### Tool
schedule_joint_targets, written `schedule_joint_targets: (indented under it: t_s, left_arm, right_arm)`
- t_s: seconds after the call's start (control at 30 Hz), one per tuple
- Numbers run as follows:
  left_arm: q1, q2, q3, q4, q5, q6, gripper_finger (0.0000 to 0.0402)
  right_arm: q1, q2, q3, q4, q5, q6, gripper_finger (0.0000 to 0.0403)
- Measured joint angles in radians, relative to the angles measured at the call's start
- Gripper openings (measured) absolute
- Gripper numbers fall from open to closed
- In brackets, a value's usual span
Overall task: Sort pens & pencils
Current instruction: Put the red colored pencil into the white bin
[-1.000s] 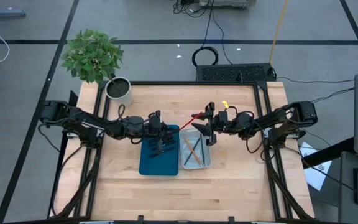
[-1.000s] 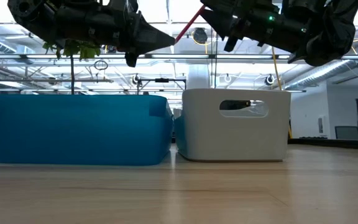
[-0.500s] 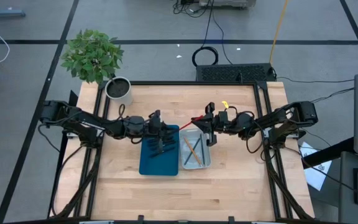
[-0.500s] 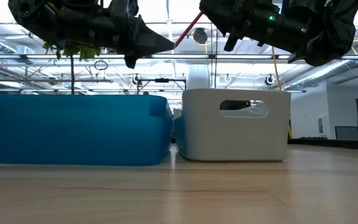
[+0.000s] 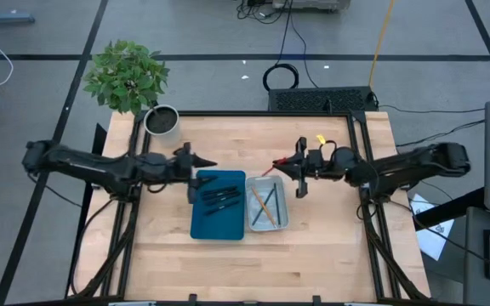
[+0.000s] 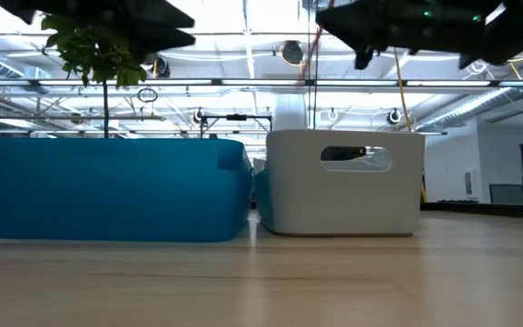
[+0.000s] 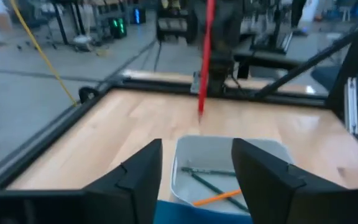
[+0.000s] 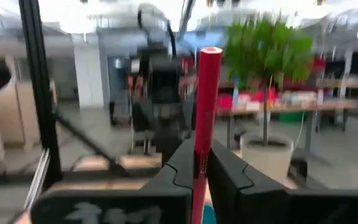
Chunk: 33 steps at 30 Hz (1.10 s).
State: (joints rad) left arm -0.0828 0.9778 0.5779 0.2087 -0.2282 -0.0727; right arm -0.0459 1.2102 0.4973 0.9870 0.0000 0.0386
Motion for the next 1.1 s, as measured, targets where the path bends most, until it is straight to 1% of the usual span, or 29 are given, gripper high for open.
schedule_joint_targets:
  t_s: [0.1, 0.17, 0.23, 0.4, 0.5, 0.57, 0.67, 0.73, 0.93, 1.1]
  left_arm:
    - [-0.036, -0.088, -0.042, -0.001, -0.064, 0.015, 0.0205]
    - [-0.058, -0.127, -0.073, 0.031, -0.113, 0.026, 0.0206]
    - [-0.071, -0.156, -0.104, 0.050, -0.145, 0.038, 0.0206]
    - [-0.074, -0.168, -0.128, 0.109, -0.152, 0.049, 0.0207]
    - [-0.074, -0.167, -0.128, 0.111, -0.152, 0.050, 0.0207]
    - [-0.074, -0.167, -0.128, 0.112, -0.152, 0.049, 0.0207]
    - [-0.074, -0.167, -0.128, 0.130, -0.165, 0.058, 0.0207]
    - [-0.073, -0.167, -0.128, 0.141, -0.170, 0.066, 0.0207]
    - [-0.073, -0.167, -0.128, 0.135, -0.173, 0.064, 0.0207]
    - [-0.073, -0.167, -0.128, 0.129, -0.173, 0.065, 0.0207]
  right_arm:
    - [0.011, -0.085, 0.000, -0.188, 0.000, 0.001, 0.0012]
    - [0.021, -0.125, 0.000, -0.260, 0.001, 0.001, 0.0012]
    - [0.030, -0.140, 0.000, -0.288, 0.000, 0.001, 0.0012]
    - [0.038, -0.138, 0.000, -0.293, -0.001, 0.003, 0.0012]
    - [0.038, -0.129, 0.001, -0.304, -0.002, 0.060, 0.0012]
    - [0.038, -0.116, 0.024, -0.382, -0.005, 0.115, 0.0012]
    - [0.038, -0.068, 0.083, -0.570, -0.026, 0.207, 0.0012]
    - [0.042, -0.014, 0.122, -0.632, -0.043, 0.246, 0.0012]
    - [0.056, 0.187, 0.220, -0.646, -0.164, 0.314, 0.0012]
    - [0.055, 0.231, 0.233, -0.695, -0.188, 0.363, 0.0012]
